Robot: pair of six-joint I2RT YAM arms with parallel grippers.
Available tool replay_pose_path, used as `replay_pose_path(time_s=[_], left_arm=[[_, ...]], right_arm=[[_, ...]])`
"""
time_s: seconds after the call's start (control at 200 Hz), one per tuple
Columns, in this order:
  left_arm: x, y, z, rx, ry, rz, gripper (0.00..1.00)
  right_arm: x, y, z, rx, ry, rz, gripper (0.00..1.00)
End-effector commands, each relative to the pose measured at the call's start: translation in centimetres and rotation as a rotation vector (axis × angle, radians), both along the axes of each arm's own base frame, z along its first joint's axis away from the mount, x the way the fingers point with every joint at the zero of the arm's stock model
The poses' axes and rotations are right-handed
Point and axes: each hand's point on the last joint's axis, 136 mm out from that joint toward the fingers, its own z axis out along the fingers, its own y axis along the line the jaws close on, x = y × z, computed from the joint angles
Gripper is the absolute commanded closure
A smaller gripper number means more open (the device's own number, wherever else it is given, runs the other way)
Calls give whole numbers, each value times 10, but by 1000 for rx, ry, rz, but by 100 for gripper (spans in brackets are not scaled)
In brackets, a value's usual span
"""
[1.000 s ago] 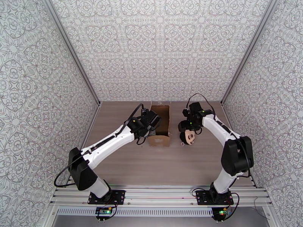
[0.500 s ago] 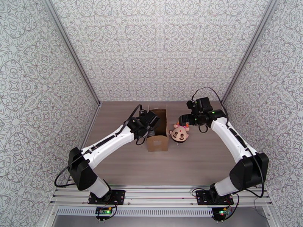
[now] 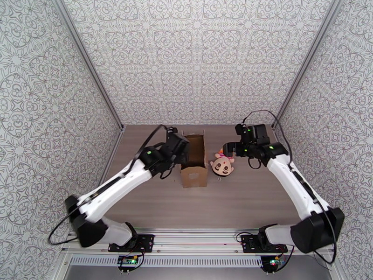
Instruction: Unpack the express box
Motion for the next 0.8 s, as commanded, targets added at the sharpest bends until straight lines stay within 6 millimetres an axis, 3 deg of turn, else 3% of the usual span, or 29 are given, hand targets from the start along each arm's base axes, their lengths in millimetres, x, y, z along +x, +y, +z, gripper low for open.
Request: replay_pose_path(time_s=[0.0, 0.11, 0.165, 0.24, 0.37, 0.45, 0.59, 0.665, 0.795], left_arm=[[0, 40, 50, 73, -219, 36, 25], [-13, 99, 51, 148, -296, 139, 1], [-18, 134, 29, 185, -275, 219, 0], [-24, 182, -14, 233, -211, 335, 1], [-34, 244, -82, 335, -206, 467, 1], [-36, 260, -105, 348, -286, 486, 0], [-25, 284, -110, 270, -382, 556, 1], [-12, 284, -128, 285, -345, 522, 1], [1, 280, -145, 280, -417, 519, 1]], right_arm=[[-3, -38, 17, -62, -108, -159, 1], [-20, -85, 14, -150, -236, -340, 1], [-32, -107, 11, -164, -318, -424, 1], [-47, -135, -14, -219, -389, -552, 1], [-53, -150, -64, -270, -427, -621, 1], [-43, -143, -84, -248, -456, -591, 1], [-22, -134, -96, -211, -596, -560, 1], [-9, -125, -105, -224, -627, -504, 1], [6, -116, -101, -260, -719, -438, 1]])
